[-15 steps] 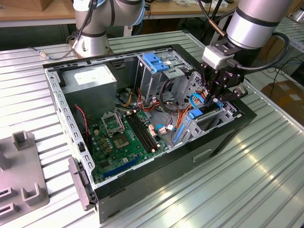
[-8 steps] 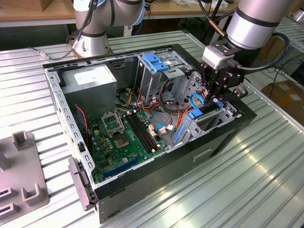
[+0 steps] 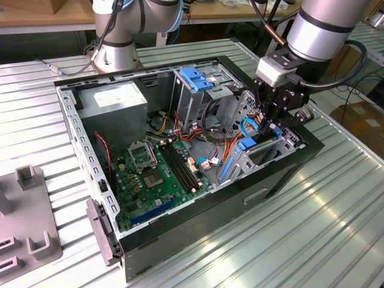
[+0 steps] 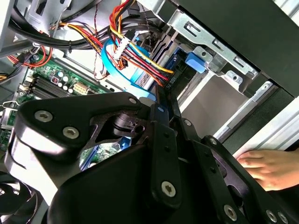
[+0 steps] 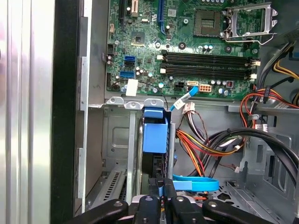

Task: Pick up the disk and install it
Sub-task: 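Insert the second disk wire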

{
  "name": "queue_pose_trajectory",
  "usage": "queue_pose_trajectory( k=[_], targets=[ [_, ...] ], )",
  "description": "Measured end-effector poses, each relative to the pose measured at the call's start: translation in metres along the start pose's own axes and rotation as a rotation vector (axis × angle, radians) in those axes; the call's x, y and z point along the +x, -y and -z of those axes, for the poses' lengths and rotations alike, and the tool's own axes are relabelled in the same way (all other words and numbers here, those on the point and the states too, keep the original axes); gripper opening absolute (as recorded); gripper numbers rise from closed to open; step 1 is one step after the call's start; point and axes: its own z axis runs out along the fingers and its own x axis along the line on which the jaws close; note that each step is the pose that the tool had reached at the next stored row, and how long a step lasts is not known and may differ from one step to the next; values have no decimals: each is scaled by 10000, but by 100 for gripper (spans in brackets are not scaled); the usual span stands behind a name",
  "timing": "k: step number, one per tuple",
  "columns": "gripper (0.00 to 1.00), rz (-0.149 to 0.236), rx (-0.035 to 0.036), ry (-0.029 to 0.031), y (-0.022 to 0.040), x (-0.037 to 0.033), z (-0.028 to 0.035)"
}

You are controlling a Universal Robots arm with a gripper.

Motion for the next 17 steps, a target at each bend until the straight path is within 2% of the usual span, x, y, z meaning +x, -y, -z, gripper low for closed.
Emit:
queue_pose_trajectory(
  k=[7,10,14,17],
  targets=[
    [16,0,1,3,9,1,-30],
    [16,-2,2,35,9,2,-44],
    [16,-3,4,52,10,2,-29],
    [16,-4,3,41,12,3,-20]
  ],
)
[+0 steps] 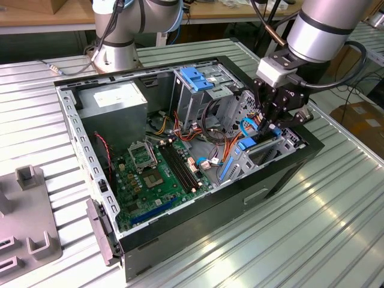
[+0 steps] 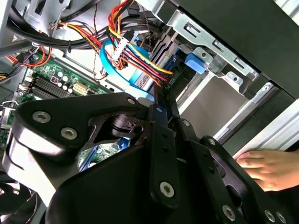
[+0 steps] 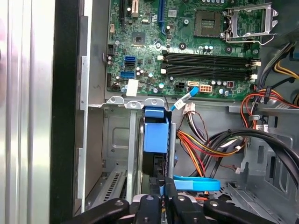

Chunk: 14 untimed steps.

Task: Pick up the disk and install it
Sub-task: 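Insert the second disk wire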

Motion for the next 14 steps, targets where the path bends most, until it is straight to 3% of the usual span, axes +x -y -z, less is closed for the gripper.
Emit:
queue_pose_trajectory(
  k=[7,8,9,10,13,14],
  targets=[
    [16,-6,0,2,1,11,21],
    [16,-9,1,26,1,25,20],
    [16,-12,3,62,0,40,20],
    [16,-20,9,180,0,51,20],
    [16,-38,24,458,0,69,19],
    [16,-41,26,502,-1,77,19]
  ],
)
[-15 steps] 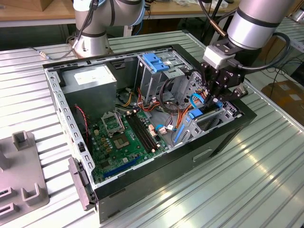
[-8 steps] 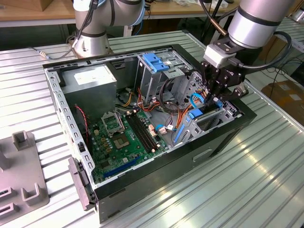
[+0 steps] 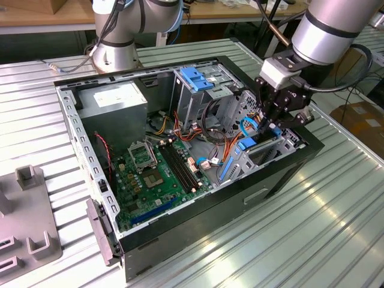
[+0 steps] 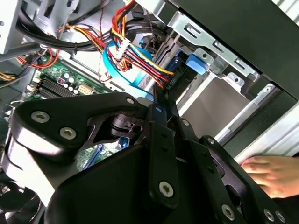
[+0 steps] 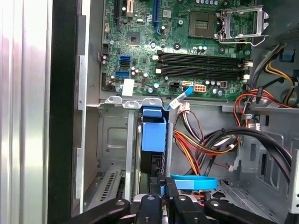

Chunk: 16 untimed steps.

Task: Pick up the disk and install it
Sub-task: 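Insert the second disk wire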

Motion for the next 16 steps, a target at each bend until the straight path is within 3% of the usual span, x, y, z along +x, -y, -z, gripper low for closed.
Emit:
queue_pose_trajectory(
  k=[1,7,16],
  targets=[
    [16,-3,2,41,0,17,-1],
    [16,-4,2,42,-1,30,-6],
    [16,-5,2,63,-5,47,-63]
  ],
)
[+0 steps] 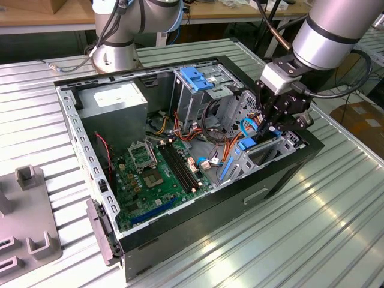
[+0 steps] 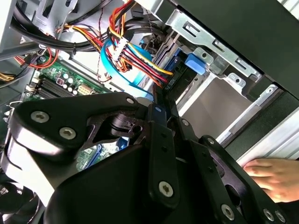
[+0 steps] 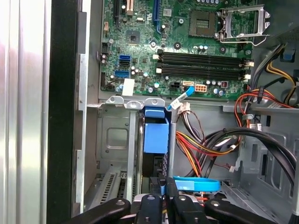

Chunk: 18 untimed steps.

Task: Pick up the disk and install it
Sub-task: 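Insert the second disk wire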

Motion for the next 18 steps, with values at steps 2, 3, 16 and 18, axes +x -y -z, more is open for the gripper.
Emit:
queue_pose_trajectory(
  k=[2,3,16,18],
  targets=[
    [16,0,-1,-9,-2,8,-30],
    [16,-1,0,1,-4,14,-57],
    [24,-1,1,6,9,6,170],
    [24,2,2,6,10,6,171]
  ],
)
